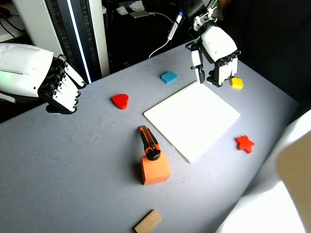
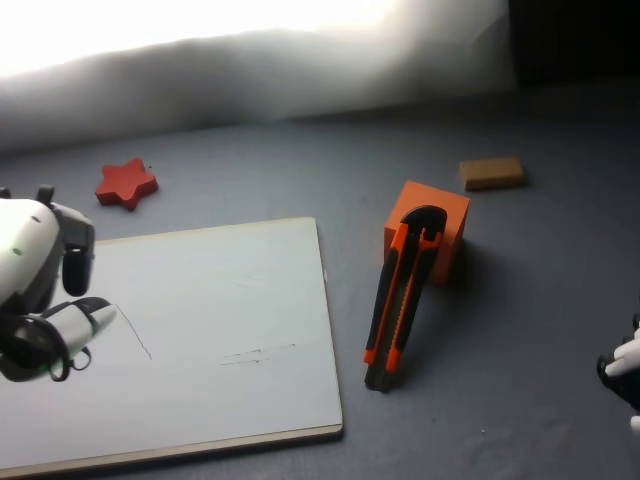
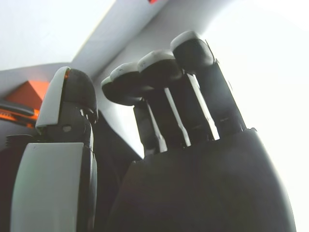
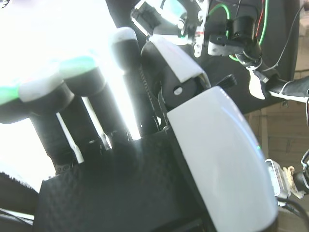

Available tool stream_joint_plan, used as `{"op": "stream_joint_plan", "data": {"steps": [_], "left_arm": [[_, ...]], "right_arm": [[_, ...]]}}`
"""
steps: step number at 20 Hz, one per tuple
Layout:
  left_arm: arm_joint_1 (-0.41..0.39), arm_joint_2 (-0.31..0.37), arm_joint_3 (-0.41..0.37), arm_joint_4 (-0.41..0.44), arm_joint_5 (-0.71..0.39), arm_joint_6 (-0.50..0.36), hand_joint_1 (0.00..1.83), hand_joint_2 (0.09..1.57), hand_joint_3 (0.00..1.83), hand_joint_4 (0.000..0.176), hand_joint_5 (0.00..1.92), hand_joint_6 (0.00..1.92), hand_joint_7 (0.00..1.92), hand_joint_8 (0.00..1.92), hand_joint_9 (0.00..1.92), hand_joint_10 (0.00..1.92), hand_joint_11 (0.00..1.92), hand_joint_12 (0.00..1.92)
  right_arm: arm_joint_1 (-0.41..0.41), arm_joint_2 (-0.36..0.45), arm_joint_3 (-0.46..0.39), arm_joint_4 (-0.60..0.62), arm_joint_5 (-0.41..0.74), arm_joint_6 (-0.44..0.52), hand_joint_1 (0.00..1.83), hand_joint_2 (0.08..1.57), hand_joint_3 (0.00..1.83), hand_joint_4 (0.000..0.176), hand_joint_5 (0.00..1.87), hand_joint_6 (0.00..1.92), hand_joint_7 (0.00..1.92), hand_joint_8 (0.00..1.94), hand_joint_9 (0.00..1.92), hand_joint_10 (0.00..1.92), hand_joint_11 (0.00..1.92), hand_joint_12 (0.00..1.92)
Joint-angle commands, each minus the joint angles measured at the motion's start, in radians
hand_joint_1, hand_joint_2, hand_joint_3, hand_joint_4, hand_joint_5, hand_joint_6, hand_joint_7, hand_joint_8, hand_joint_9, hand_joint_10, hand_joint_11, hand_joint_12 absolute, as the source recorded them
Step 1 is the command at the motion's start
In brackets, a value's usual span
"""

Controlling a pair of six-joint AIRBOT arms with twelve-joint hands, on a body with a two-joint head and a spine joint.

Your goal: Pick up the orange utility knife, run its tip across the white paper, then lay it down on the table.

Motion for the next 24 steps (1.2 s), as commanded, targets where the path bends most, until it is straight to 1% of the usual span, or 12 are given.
{"op": "stream_joint_plan", "data": {"steps": [1,2,3,5,6,8,10,13,15,16,18,24], "left_arm": [[-0.006,0.000,-0.001,0.058,-0.100,0.005,0.06,1.17,0.19,0.000,0.00,0.00,0.00,0.03,0.01,0.10,0.00,0.49],[-0.006,-0.004,-0.005,0.057,-0.105,0.007,0.05,1.25,0.04,0.000,0.00,0.00,0.01,0.00,0.03,0.05,0.00,0.43],[-0.006,-0.009,-0.009,0.047,-0.114,0.010,0.05,1.26,0.01,0.000,0.00,0.00,0.01,0.00,0.02,0.03,0.00,0.28],[-0.001,-0.016,-0.014,0.044,-0.133,0.010,0.03,1.26,0.01,0.000,0.00,0.00,0.00,0.00,0.01,0.02,0.00,0.21],[0.003,-0.016,-0.017,0.041,-0.141,0.011,0.04,1.26,0.00,0.000,0.00,0.00,0.00,0.00,0.01,0.01,0.00,0.23],[0.012,-0.016,-0.021,0.039,-0.147,0.010,0.05,1.26,0.00,0.000,0.00,0.00,0.00,0.00,0.01,0.01,0.00,0.23],[0.026,-0.015,-0.024,0.031,-0.151,0.004,0.03,1.27,0.00,0.000,0.00,0.00,0.00,0.00,0.01,0.01,0.00,0.27],[0.052,-0.019,-0.026,0.023,-0.195,-0.033,0.04,1.27,0.00,0.000,0.00,0.00,0.00,0.00,0.01,0.01,0.00,0.28],[0.055,-0.020,-0.025,0.017,-0.200,-0.033,0.04,1.27,0.00,0.000,0.00,0.00,0.00,0.00,0.01,0.00,0.00,0.33],[0.069,-0.020,-0.025,0.020,-0.198,-0.051,0.02,1.27,0.00,0.000,0.00,0.00,0.00,0.00,0.01,0.00,0.00,0.33],[0.094,-0.020,-0.028,0.022,-0.198,-0.081,0.05,1.27,0.00,0.000,0.00,0.00,0.00,0.00,0.00,0.00,0.00,0.32],[0.109,-0.022,-0.034,0.066,-0.198,-0.070,0.07,1.27,0.00,0.000,0.00,0.00,0.00,0.00,0.01,0.00,0.00,0.37]], "right_arm": [[0.004,-0.001,-0.001,0.019,0.112,0.003,0.21,1.03,0.27,0.000,0.00,0.00,0.02,0.03,0.02,0.08,0.00,0.24],[0.004,-0.003,-0.001,0.019,0.110,0.003,0.20,1.13,0.07,0.000,0.00,0.00,0.04,0.00,0.03,0.06,0.00,0.10],[0.004,-0.003,-0.001,0.019,0.107,0.003,0.17,1.16,0.03,0.000,0.00,0.00,0.05,0.00,0.04,0.06,0.00,0.06],[0.004,-0.003,-0.001,0.019,0.098,0.003,0.17,1.17,0.01,0.000,0.00,0.00,0.05,0.00,0.04,0.05,0.00,0.26],[0.006,-0.004,-0.001,0.019,0.089,0.003,0.15,1.18,0.01,0.000,0.00,0.00,0.05,0.00,0.04,0.05,0.00,0.10],[0.004,-0.005,-0.001,0.019,0.092,0.003,0.14,1.17,0.00,0.000,0.00,0.00,0.07,0.00,0.06,0.05,0.00,0.15],[0.005,-0.005,0.001,0.019,0.103,-0.001,0.23,1.17,0.00,0.000,0.00,0.00,0.03,0.00,0.03,0.03,0.00,0.10],[0.034,-0.007,0.014,0.019,0.092,-0.023,0.59,1.13,0.00,0.000,0.00,0.00,0.00,0.00,0.00,0.00,0.00,0.01],[0.073,-0.019,0.033,0.019,0.039,-0.031,0.81,1.13,0.00,0.000,0.00,0.00,0.00,0.00,0.00,0.00,0.00,0.00],[0.105,-0.037,0.051,0.017,-0.008,-0.036,1.02,1.13,0.00,0.000,0.00,0.00,0.00,0.00,0.00,0.00,0.00,0.00],[0.148,-0.070,0.089,-0.022,-0.057,-0.037,1.19,1.10,0.00,0.000,0.00,0.00,0.00,0.00,0.00,0.00,0.00,0.00],[0.252,-0.200,0.230,-0.191,-0.213,-0.028,1.19,1.09,0.00,0.000,0.00,0.00,0.00,0.00,0.00,0.00,0.00,0.00]]}}
